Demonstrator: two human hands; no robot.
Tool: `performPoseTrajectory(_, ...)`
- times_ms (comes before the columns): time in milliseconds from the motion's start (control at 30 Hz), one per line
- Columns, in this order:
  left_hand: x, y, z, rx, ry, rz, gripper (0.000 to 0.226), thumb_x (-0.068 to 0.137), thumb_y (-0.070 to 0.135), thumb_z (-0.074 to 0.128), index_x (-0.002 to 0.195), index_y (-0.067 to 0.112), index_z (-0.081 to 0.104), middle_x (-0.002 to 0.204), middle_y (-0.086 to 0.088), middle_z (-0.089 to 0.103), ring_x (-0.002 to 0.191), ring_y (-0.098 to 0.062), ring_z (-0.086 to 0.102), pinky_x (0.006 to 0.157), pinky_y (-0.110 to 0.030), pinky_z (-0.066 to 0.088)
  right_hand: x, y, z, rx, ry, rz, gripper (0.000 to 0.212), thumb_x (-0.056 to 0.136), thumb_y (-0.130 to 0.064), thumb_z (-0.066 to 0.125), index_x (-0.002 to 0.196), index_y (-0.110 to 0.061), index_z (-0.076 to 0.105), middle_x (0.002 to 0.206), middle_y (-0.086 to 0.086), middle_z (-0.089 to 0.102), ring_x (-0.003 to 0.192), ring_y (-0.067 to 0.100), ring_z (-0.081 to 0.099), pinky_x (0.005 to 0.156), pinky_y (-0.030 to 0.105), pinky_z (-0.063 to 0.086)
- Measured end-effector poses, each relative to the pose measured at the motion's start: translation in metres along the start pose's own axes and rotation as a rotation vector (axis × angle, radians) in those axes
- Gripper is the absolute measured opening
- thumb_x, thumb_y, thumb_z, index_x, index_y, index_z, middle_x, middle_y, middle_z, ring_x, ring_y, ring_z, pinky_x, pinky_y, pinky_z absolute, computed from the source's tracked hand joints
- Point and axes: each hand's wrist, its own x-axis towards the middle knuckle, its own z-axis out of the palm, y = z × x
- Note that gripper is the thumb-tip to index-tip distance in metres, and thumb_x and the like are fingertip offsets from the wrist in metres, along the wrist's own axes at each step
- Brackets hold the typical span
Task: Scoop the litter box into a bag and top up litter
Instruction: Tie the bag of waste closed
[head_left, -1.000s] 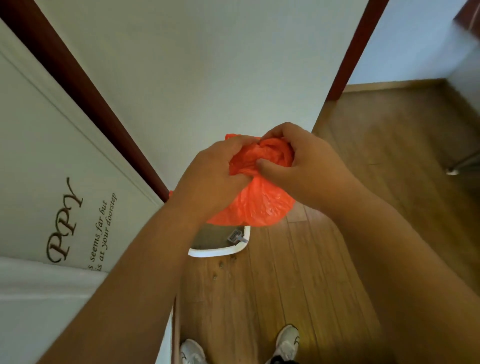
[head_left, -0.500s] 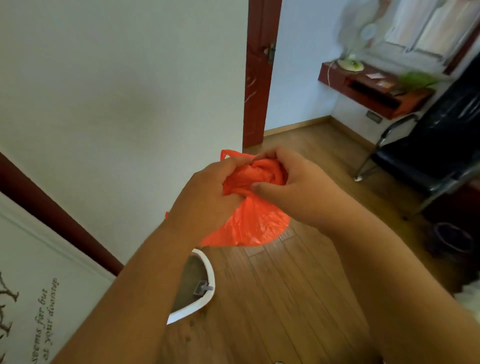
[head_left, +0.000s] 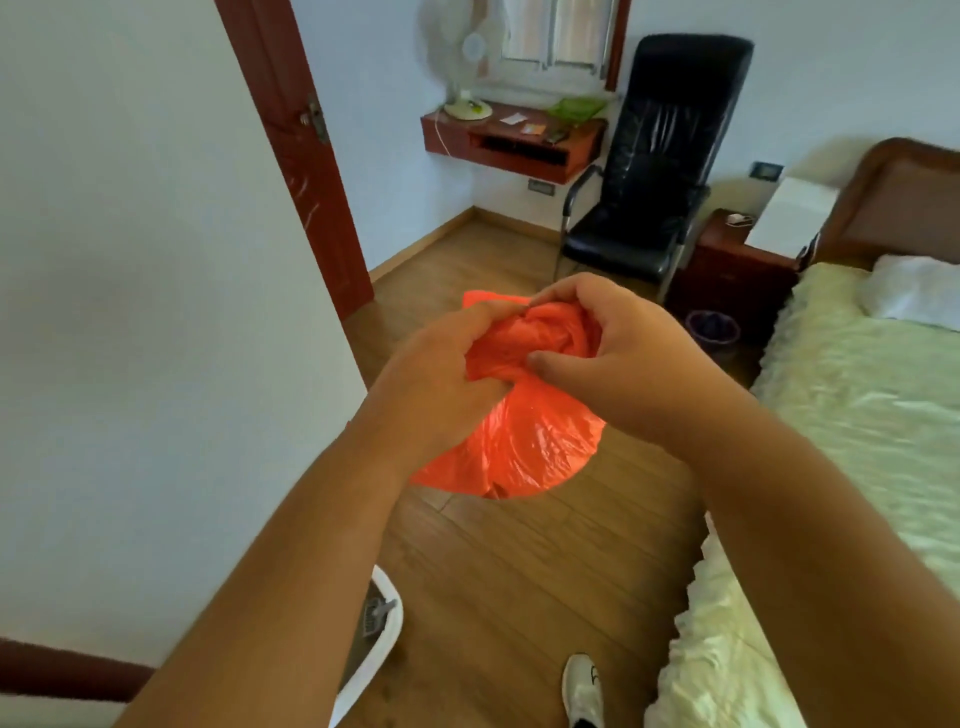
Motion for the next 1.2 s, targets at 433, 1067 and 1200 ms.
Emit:
performPoseTrajectory(433,0.088,0.021,0.087,0.007,-0.157,0.141,0.060,0.082,0.030,0.067,0.136,0.052,0.051,0.124,0.018,0.064,0.118,-0.009,0.060,0.101,-0.041,0.053,0.009,0.078,-0.049,-0.034,0.176,0.177,0.042,0.086,-0.033,0.076,0.123,-0.035,0.058,0.115,-0.009,0.059,0.098,0.007,0.058,0.077,0.024,0.053)
performPoseTrajectory(1067,0.252,0.043,0.181,-0.084,-0.241,0.110,0.064,0.080,0.024,0.070,0.134,0.054,0.051,0.120,0.025,0.065,0.118,-0.001,0.057,0.109,-0.044,0.043,0.110,0.188,-0.134,-0.137,0.255,0.260,0.048,0.086,-0.037,0.076,0.127,-0.031,0.053,0.116,-0.010,0.056,0.094,-0.001,0.055,0.069,0.012,0.043)
performPoseTrajectory(1200,0.301,0.035,0.196,-0.081,-0.298,0.140,0.064,0.081,0.023,0.070,0.134,0.053,0.051,0.122,0.023,0.064,0.119,-0.003,0.056,0.110,-0.046,0.041,0.145,0.210,-0.141,-0.137,0.299,0.323,0.053,0.086,-0.034,0.077,0.132,-0.028,0.050,0.116,-0.010,0.057,0.094,0.003,0.057,0.070,0.014,0.045)
